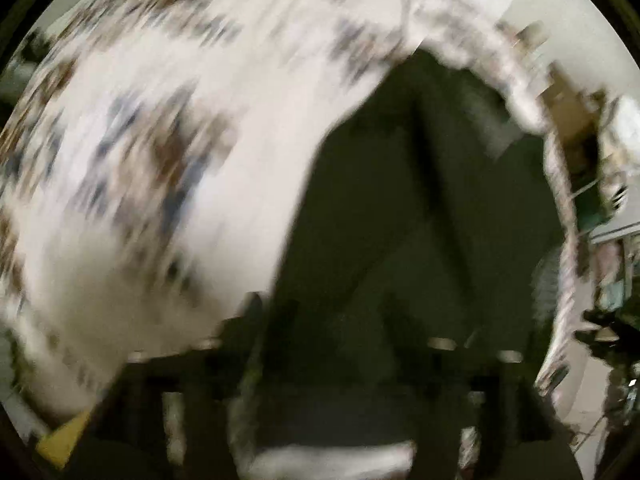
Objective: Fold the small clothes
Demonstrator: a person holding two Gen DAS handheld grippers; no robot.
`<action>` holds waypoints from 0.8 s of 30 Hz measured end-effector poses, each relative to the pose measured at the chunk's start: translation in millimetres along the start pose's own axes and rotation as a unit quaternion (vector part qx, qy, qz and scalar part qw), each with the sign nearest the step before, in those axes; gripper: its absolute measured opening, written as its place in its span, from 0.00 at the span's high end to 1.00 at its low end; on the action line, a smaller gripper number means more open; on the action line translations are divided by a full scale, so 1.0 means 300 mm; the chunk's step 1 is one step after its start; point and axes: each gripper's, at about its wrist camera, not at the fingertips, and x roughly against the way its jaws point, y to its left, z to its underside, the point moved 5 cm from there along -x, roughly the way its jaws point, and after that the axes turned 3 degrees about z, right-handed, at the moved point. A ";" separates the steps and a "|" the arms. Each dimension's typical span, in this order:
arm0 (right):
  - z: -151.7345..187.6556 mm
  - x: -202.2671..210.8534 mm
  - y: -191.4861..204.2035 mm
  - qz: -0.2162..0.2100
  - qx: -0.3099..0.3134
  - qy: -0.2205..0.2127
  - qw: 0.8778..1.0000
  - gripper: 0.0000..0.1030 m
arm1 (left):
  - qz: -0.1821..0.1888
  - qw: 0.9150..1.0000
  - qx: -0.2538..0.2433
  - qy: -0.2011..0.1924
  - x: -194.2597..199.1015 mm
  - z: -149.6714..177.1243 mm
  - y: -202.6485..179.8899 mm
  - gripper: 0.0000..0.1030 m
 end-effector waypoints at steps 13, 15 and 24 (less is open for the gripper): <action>-1.007 -0.041 0.413 -0.088 -0.009 -0.101 0.991 0.36 | 0.013 0.991 -0.131 -0.008 -0.580 -0.919 -0.323 0.37; -1.114 -0.117 0.431 -0.094 -0.013 -0.079 0.992 0.35 | 0.000 0.989 -0.145 0.010 -0.677 -0.971 -0.343 0.39; -1.184 -0.270 0.580 -0.060 0.077 -0.033 0.995 0.92 | 0.012 0.988 -0.156 -0.007 -0.695 -1.008 -0.309 0.93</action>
